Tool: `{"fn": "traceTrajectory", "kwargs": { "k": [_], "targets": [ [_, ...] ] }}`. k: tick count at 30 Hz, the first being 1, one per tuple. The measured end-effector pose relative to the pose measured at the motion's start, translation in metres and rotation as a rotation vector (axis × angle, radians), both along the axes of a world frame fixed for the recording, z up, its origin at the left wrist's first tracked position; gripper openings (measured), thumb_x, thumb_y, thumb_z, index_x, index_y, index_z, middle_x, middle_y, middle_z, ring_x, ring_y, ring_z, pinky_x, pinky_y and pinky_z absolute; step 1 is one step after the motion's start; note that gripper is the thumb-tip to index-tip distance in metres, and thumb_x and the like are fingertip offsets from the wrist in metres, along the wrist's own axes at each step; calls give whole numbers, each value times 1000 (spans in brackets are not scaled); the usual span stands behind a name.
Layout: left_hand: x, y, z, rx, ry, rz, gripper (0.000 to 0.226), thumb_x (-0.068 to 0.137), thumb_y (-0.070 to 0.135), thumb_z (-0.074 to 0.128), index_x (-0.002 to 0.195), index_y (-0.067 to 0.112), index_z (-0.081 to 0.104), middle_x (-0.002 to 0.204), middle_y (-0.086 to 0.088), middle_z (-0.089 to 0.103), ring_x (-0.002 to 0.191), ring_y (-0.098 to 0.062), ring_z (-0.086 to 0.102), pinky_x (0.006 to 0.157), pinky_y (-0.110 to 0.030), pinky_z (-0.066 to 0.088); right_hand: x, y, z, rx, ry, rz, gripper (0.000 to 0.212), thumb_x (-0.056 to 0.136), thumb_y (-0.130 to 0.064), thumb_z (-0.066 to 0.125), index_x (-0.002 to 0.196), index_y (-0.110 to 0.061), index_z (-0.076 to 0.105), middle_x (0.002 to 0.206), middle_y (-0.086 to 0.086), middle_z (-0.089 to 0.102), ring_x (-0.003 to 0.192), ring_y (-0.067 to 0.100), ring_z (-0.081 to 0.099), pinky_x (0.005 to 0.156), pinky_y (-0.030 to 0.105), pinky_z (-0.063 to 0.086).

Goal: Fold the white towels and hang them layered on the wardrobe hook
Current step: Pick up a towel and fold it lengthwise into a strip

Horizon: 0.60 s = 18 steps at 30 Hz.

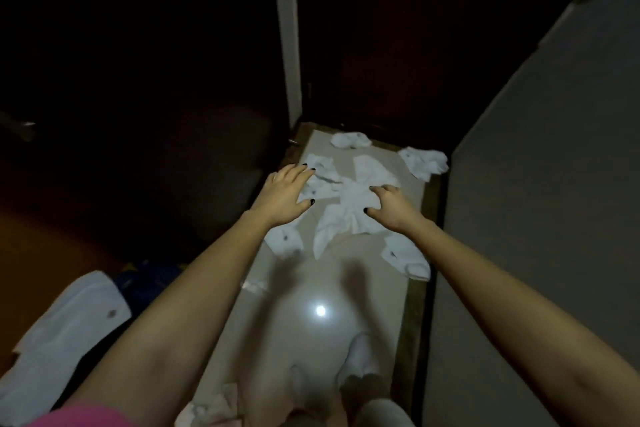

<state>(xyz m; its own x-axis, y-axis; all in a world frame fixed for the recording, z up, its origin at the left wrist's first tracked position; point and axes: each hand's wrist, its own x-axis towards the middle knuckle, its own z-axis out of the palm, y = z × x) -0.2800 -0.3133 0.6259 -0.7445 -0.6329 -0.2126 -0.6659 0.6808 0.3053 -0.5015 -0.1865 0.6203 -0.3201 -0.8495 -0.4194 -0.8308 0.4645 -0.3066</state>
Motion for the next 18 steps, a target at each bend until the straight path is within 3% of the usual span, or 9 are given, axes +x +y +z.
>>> {"fn": "traceTrajectory", "kwargs": {
  "k": [7,15,18],
  "targets": [
    [-144,29,-83,137,-65,-202,67,98,40,52,154,20,22,161,-4,19,149,-24,12,119,-49,15,-114,85,-82,168,-97,-347,57,95,-27,59,145,-5,42,142,21,46,128,38,46,104,43,42],
    [-275,46,-209,205,-165,-378,63,99,37,51,154,20,23,160,-4,20,149,-24,12,120,-42,15,-198,123,-212,131,-226,-560,35,98,-21,59,126,0,59,124,19,62,113,33,61,94,35,48],
    [-312,47,-275,205,-211,-439,62,100,35,50,154,19,23,159,-5,23,148,-24,16,118,-40,19,-221,125,-278,125,-286,-611,29,100,-13,54,121,6,61,120,23,63,114,37,59,95,35,44]
  ]
}}
